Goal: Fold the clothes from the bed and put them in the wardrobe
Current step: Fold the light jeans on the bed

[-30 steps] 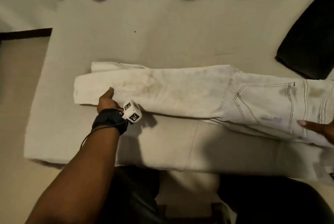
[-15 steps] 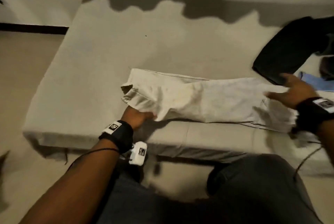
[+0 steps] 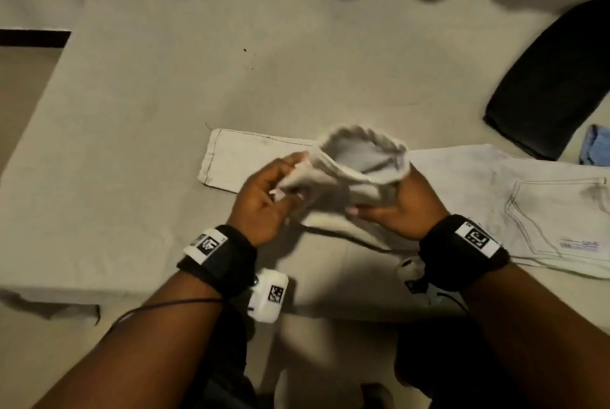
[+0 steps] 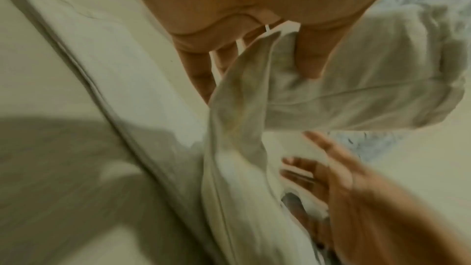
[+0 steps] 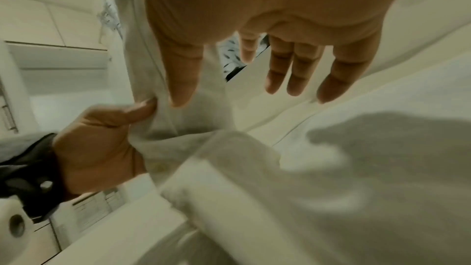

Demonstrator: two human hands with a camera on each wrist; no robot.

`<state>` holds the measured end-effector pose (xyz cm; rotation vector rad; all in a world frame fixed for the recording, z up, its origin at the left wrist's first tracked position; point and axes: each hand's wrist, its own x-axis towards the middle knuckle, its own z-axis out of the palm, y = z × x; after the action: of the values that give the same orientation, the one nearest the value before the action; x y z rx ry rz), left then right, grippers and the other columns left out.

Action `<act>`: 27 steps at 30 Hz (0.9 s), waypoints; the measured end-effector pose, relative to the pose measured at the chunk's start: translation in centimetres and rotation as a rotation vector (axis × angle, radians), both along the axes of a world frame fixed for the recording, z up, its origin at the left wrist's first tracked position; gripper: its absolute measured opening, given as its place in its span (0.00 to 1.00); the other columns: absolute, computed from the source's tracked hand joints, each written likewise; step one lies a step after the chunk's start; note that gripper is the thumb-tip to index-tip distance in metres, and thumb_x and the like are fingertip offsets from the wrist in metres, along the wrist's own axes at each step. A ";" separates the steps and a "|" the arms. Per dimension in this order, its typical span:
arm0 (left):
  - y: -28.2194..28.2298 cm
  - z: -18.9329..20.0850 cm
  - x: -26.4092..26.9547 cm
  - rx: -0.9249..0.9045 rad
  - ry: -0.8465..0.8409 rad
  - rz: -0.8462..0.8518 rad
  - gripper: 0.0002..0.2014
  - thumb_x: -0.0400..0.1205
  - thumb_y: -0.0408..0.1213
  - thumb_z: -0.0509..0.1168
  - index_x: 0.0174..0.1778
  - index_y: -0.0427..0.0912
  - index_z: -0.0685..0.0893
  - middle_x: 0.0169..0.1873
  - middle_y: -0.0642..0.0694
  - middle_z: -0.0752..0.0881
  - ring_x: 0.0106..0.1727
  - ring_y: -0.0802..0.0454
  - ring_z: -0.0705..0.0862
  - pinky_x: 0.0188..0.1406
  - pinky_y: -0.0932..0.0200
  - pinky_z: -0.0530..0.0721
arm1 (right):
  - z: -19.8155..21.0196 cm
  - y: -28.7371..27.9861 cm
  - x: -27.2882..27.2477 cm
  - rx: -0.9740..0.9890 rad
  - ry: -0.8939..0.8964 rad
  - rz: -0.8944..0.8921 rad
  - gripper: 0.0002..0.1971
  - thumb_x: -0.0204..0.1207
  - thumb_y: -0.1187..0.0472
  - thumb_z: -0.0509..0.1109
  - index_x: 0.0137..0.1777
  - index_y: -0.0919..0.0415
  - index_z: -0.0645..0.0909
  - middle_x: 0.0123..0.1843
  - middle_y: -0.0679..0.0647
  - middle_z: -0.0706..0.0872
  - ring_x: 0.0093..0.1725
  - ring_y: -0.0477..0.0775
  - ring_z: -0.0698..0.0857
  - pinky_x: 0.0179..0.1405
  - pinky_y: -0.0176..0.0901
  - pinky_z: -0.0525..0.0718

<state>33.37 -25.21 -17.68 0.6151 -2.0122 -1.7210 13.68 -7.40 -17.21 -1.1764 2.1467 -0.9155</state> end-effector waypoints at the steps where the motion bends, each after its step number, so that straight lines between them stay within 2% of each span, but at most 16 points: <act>1: -1.5 0.2 -0.3 0.063 0.058 0.134 0.10 0.77 0.30 0.72 0.52 0.45 0.87 0.51 0.50 0.91 0.55 0.53 0.87 0.56 0.47 0.85 | -0.6 -0.2 -1.1 0.048 0.062 -0.012 0.44 0.68 0.45 0.85 0.82 0.45 0.67 0.75 0.48 0.78 0.73 0.41 0.77 0.71 0.37 0.74; 3: -4.1 0.7 -0.5 0.294 0.174 0.396 0.13 0.78 0.25 0.70 0.54 0.46 0.89 0.45 0.48 0.92 0.48 0.50 0.89 0.51 0.49 0.88 | -1.4 0.0 -2.7 0.146 0.051 -0.038 0.46 0.69 0.40 0.82 0.85 0.46 0.64 0.79 0.50 0.75 0.77 0.48 0.73 0.73 0.39 0.68; 4: -5.3 0.3 -0.6 0.431 0.171 0.512 0.15 0.78 0.21 0.68 0.51 0.45 0.90 0.42 0.49 0.92 0.45 0.49 0.90 0.48 0.51 0.89 | -1.7 0.0 -3.0 0.208 0.055 -0.074 0.45 0.71 0.39 0.80 0.85 0.48 0.65 0.80 0.51 0.74 0.78 0.51 0.72 0.74 0.38 0.67; 5: -6.3 -0.3 -0.5 0.504 0.092 0.623 0.15 0.77 0.20 0.68 0.48 0.44 0.92 0.39 0.49 0.91 0.43 0.49 0.90 0.45 0.53 0.89 | -2.1 0.2 -3.6 0.251 0.068 -0.087 0.44 0.72 0.39 0.79 0.85 0.51 0.67 0.80 0.52 0.75 0.78 0.53 0.72 0.74 0.38 0.66; 7: -7.6 -2.0 -0.1 0.433 -0.244 0.726 0.14 0.73 0.26 0.72 0.54 0.39 0.92 0.41 0.48 0.89 0.41 0.51 0.88 0.39 0.63 0.86 | -3.5 1.1 -4.6 0.294 0.083 -0.083 0.41 0.72 0.39 0.78 0.83 0.53 0.70 0.80 0.53 0.75 0.78 0.54 0.73 0.73 0.38 0.66; 9: -8.0 -4.0 0.6 0.356 -0.417 0.737 0.17 0.74 0.25 0.72 0.60 0.31 0.89 0.49 0.45 0.88 0.37 0.57 0.85 0.29 0.72 0.81 | -3.8 2.1 -5.7 0.312 0.105 -0.116 0.41 0.72 0.39 0.79 0.82 0.53 0.73 0.79 0.53 0.76 0.77 0.54 0.74 0.73 0.38 0.67; 11: -8.5 -4.7 1.1 0.377 -0.398 0.776 0.18 0.74 0.27 0.74 0.61 0.32 0.89 0.52 0.45 0.90 0.39 0.59 0.86 0.32 0.73 0.82 | -4.1 2.8 -6.6 0.292 0.150 -0.173 0.40 0.72 0.37 0.78 0.80 0.55 0.75 0.77 0.56 0.78 0.77 0.57 0.75 0.75 0.42 0.68; 12: -8.7 -4.7 1.4 0.438 -0.364 0.791 0.21 0.72 0.33 0.78 0.61 0.37 0.90 0.53 0.47 0.91 0.43 0.57 0.89 0.41 0.69 0.86 | -4.3 3.1 -7.1 0.258 0.203 -0.193 0.39 0.72 0.36 0.75 0.80 0.56 0.76 0.77 0.58 0.78 0.78 0.59 0.74 0.77 0.45 0.67; 14: -9.4 -4.8 1.9 0.602 -0.317 0.802 0.30 0.63 0.44 0.85 0.62 0.44 0.90 0.54 0.48 0.93 0.52 0.48 0.93 0.58 0.51 0.89 | -4.7 3.6 -8.7 0.230 0.275 -0.238 0.35 0.77 0.38 0.68 0.81 0.52 0.73 0.80 0.59 0.75 0.81 0.61 0.69 0.80 0.50 0.62; 16: -9.9 -5.1 2.7 0.643 -0.339 0.783 0.34 0.60 0.47 0.87 0.63 0.46 0.90 0.54 0.47 0.93 0.54 0.43 0.93 0.63 0.41 0.87 | -4.8 4.0 -10.3 0.282 0.288 -0.264 0.31 0.80 0.36 0.62 0.83 0.42 0.69 0.83 0.55 0.71 0.83 0.62 0.65 0.82 0.60 0.60; 18: -10.3 -5.2 3.4 0.674 -0.300 0.718 0.34 0.62 0.44 0.87 0.66 0.45 0.89 0.58 0.44 0.92 0.59 0.41 0.91 0.66 0.39 0.85 | -4.9 4.0 -11.2 0.336 0.316 -0.268 0.24 0.81 0.37 0.61 0.75 0.41 0.76 0.75 0.53 0.78 0.78 0.64 0.68 0.76 0.67 0.68; 19: -10.3 -5.0 3.7 0.700 -0.274 0.674 0.34 0.64 0.41 0.86 0.68 0.43 0.88 0.61 0.43 0.91 0.61 0.40 0.90 0.67 0.40 0.84 | -4.8 3.9 -11.3 0.345 0.332 -0.282 0.17 0.82 0.39 0.63 0.66 0.42 0.82 0.66 0.52 0.83 0.73 0.63 0.71 0.71 0.66 0.70; 21: -9.7 -4.5 4.2 0.734 -0.243 0.589 0.29 0.70 0.36 0.82 0.68 0.40 0.88 0.63 0.42 0.90 0.63 0.41 0.90 0.66 0.44 0.85 | -4.3 3.5 -11.1 0.308 0.345 -0.349 0.07 0.82 0.44 0.68 0.50 0.45 0.82 0.52 0.47 0.83 0.64 0.58 0.75 0.65 0.61 0.70; 23: -9.2 -4.1 4.4 0.691 -0.281 0.551 0.15 0.77 0.31 0.76 0.60 0.39 0.91 0.57 0.44 0.91 0.53 0.49 0.92 0.57 0.55 0.88 | -4.0 3.6 -11.5 0.232 0.371 -0.403 0.07 0.80 0.46 0.70 0.45 0.46 0.80 0.46 0.45 0.81 0.57 0.55 0.77 0.63 0.59 0.71; 25: -9.0 -4.2 4.4 0.635 -0.357 0.509 0.04 0.79 0.37 0.75 0.45 0.44 0.96 0.52 0.45 0.89 0.37 0.57 0.86 0.49 0.61 0.82 | -3.3 4.3 -12.4 0.080 0.389 -0.485 0.08 0.77 0.47 0.70 0.42 0.49 0.80 0.44 0.46 0.81 0.52 0.57 0.80 0.60 0.58 0.78; 27: -9.5 -4.6 4.3 0.616 -0.427 0.525 0.07 0.72 0.48 0.79 0.42 0.50 0.96 0.51 0.46 0.86 0.32 0.59 0.81 0.43 0.61 0.75 | -3.0 4.6 -13.3 0.008 0.404 -0.566 0.09 0.76 0.46 0.69 0.42 0.50 0.81 0.45 0.48 0.82 0.51 0.60 0.83 0.58 0.57 0.82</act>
<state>37.70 -34.75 -22.24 1.6616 -1.3145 -1.9511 0.41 -2.80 -20.21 -0.8008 2.8936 -0.9491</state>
